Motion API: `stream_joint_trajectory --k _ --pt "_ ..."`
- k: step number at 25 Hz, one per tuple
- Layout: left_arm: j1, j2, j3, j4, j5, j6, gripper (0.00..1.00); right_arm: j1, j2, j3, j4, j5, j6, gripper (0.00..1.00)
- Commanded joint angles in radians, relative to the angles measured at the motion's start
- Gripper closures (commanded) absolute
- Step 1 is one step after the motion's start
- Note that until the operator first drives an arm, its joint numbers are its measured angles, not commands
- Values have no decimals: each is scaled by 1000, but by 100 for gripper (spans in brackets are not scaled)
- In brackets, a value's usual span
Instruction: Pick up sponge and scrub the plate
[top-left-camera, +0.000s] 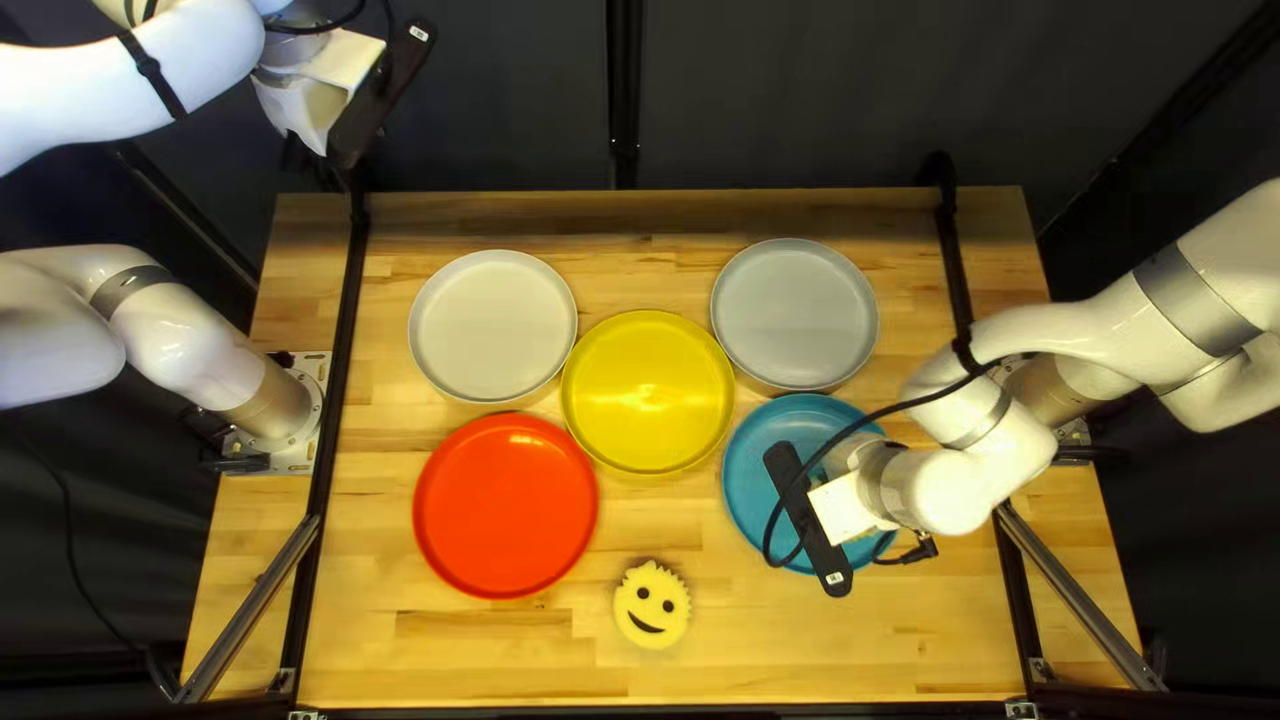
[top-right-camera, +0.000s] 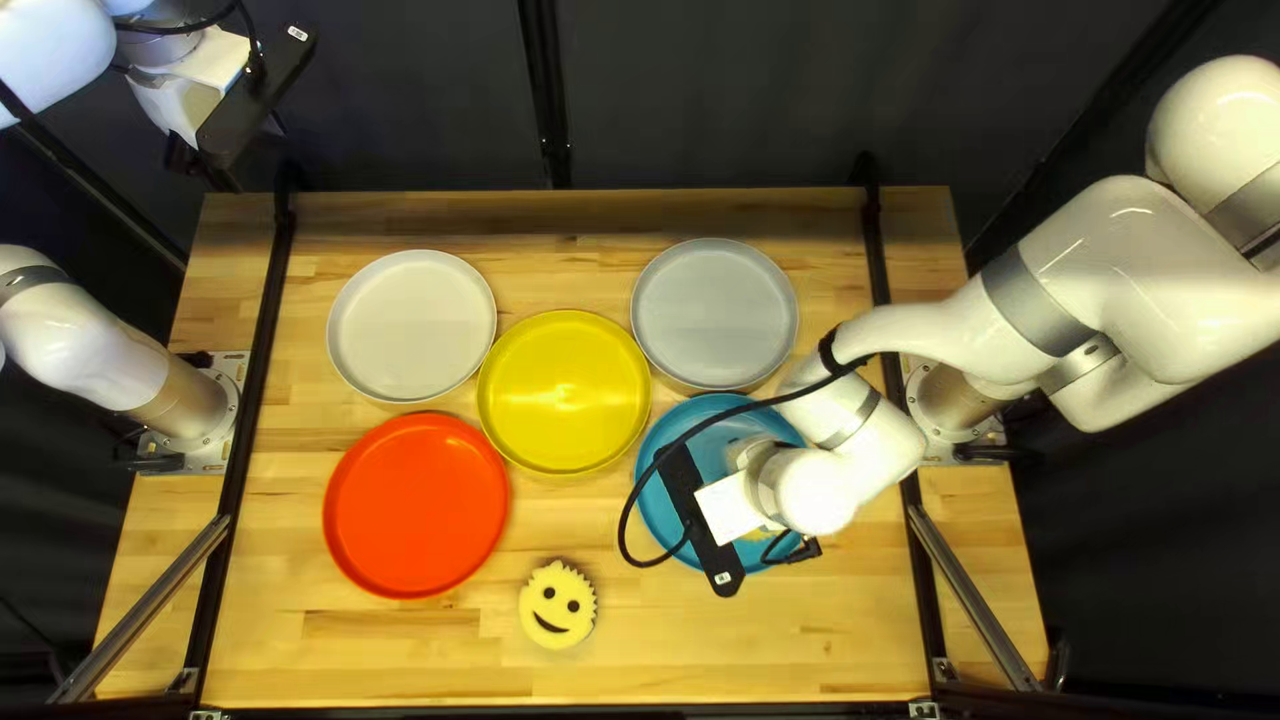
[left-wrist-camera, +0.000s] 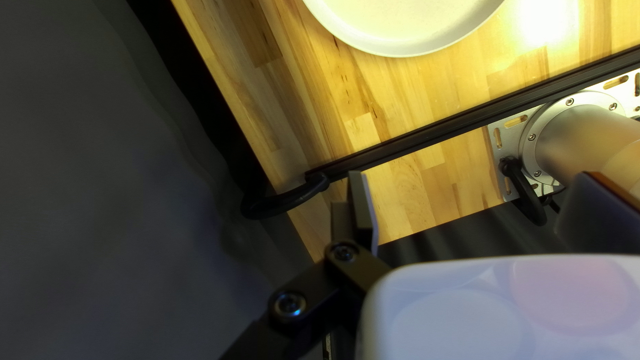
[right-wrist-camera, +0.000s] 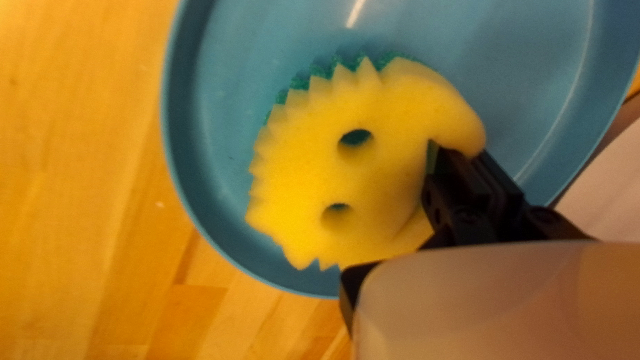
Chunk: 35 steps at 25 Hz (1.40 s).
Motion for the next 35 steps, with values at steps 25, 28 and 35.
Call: stream_joint_trajectory --k 25,28,35 --pt "0 0 0 0 0 0 0 129 24 -42 68 61 -97 100" --pt "0 0 0 0 0 0 0 89 14 -26 52 47 -119 100" --pt "0 0 0 0 0 0 0 -95 -2 11 21 -15 -238 100"
